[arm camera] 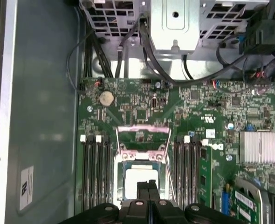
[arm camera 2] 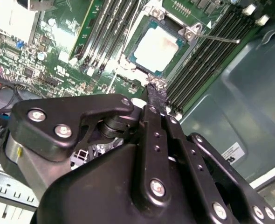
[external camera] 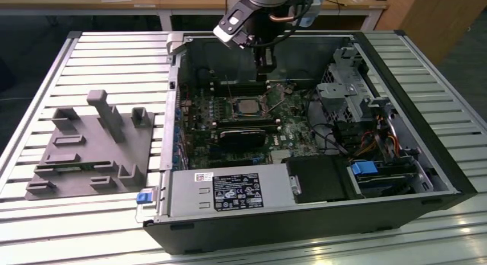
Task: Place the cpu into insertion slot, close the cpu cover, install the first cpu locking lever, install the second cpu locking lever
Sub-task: 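Close the cpu cover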
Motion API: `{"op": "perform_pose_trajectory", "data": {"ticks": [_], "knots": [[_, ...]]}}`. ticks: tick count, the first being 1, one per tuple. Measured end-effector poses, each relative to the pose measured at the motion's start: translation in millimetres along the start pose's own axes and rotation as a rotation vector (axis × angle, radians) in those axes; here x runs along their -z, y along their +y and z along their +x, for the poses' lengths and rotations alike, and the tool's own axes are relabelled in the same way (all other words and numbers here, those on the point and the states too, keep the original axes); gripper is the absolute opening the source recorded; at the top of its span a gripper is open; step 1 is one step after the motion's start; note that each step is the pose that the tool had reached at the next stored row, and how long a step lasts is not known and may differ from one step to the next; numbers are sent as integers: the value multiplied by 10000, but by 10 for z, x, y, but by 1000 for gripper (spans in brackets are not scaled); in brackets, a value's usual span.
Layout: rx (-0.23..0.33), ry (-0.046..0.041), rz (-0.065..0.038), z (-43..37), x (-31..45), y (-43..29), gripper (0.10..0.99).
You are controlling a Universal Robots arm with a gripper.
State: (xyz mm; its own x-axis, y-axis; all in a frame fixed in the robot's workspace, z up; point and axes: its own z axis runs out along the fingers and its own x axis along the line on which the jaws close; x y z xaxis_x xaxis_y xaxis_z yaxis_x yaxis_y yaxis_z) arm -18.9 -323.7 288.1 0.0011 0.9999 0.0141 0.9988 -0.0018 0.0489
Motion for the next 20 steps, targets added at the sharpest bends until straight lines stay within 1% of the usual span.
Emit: {"op": "perform_pose_trajectory", "data": {"ticks": [2, 4, 11, 13, 15, 18, 20], "knots": [[0, 0, 0, 0, -10, 45, 106], [0, 0, 0, 0, -18, 69, 106], [0, 3, -2, -1, -35, 72, 106], [1, 1, 2, -1, -46, 93, 106], [1, 0, 10, -1, -69, 124, 106], [0, 1, 15, -1, -124, 153, 106], [-1, 1, 19, -2, -156, 190, 106]]}}
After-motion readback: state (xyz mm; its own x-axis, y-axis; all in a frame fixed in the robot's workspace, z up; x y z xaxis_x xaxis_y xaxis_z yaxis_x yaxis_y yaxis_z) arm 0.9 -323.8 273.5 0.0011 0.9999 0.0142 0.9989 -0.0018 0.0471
